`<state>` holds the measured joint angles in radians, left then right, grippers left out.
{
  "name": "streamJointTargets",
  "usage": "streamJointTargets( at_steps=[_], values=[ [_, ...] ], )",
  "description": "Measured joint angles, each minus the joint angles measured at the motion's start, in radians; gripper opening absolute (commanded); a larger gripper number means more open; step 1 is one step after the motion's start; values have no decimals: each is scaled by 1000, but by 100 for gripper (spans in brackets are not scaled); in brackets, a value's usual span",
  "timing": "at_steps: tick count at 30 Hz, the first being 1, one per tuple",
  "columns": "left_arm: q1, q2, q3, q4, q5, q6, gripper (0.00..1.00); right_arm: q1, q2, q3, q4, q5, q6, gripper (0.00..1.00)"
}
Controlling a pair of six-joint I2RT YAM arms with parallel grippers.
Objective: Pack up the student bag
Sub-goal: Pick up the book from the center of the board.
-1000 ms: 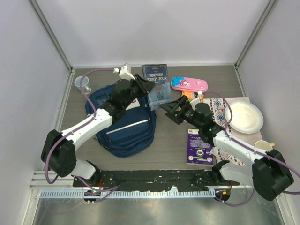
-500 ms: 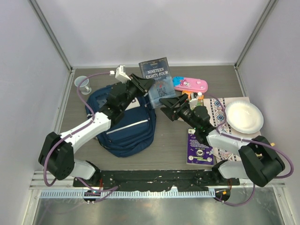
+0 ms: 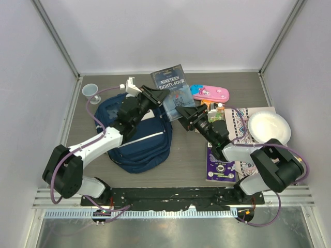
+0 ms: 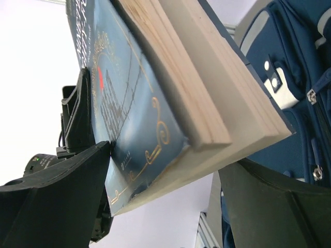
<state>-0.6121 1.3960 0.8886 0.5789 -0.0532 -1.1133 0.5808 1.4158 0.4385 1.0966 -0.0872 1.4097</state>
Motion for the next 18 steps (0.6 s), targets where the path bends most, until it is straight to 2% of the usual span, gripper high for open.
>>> streamJointTargets(
  at_steps=[6,10,18],
  values=[
    [5,-6,-42,38,-24,-27,0,6,105,-7,148,24,1,87],
    [5,-9,-62,38,-30,-32,0,7,136,-19,182,26,10,85],
    [6,-32,-80,44,-35,-40,0,7,56,-42,167,64,-50,76]
  ],
)
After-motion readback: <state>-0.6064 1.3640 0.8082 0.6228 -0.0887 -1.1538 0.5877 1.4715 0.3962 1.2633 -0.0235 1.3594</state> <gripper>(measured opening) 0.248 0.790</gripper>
